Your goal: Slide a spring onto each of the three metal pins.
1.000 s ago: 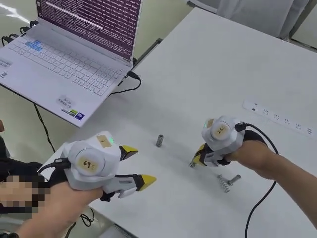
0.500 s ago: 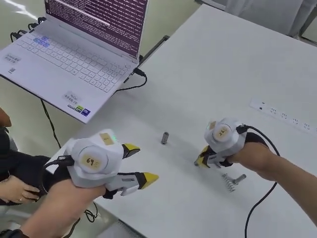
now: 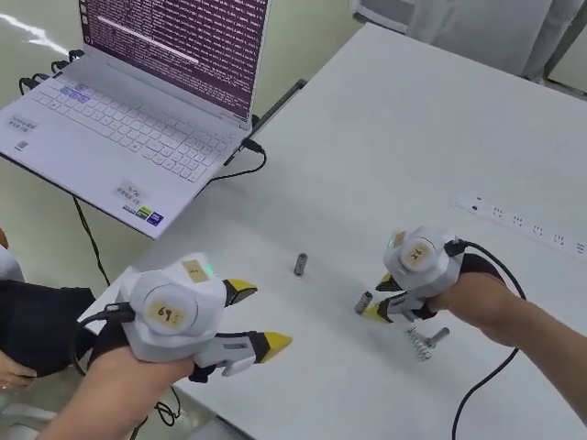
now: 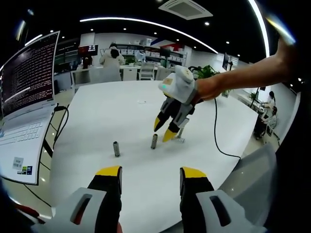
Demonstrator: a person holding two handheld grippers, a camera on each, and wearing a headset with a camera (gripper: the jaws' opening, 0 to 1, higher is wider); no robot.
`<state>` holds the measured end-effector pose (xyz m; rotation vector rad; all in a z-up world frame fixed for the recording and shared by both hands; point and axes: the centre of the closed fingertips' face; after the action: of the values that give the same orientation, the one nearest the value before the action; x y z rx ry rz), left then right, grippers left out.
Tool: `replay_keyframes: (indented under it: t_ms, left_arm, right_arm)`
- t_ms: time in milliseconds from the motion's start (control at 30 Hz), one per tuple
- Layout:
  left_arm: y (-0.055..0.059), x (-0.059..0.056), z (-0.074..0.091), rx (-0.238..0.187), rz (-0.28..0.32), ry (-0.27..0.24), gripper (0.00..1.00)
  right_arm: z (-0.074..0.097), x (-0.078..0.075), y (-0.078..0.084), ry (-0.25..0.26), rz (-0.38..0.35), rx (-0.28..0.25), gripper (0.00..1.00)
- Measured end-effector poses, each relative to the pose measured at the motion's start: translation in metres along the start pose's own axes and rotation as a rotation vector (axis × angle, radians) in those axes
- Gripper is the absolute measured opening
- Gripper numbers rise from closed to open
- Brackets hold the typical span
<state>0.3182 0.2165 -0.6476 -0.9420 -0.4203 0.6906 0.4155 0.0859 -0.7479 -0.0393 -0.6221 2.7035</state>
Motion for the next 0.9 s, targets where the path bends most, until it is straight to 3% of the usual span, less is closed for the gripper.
replay_keyframes:
  t_ms: [333,600,900]
  left_arm:
    - [0.001,-0.001,0.007,-0.009,0.014,-0.020,0.42]
    - [-0.003,0.002,0.014,-0.033,0.037,-0.047,0.43]
    - [-0.008,0.005,0.017,-0.050,0.046,-0.060,0.43]
  right_arm:
    - [0.020,0.008,0.004,0.031,-0.084,-0.070,0.30]
    - [0.037,0.015,0.004,0.071,-0.150,-0.158,0.32]
    - [0.049,0.027,0.010,0.102,-0.190,-0.205,0.35]
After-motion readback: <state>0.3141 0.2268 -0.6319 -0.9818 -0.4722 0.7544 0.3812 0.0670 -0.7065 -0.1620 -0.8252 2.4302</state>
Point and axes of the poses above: the centre of the closed fingertips' face, and the gripper's own axes: z roughly backward along the fingers, x roughly to its left, y roughly out of its underside, and after that the axes turned 10 degrees about -z, right-handed
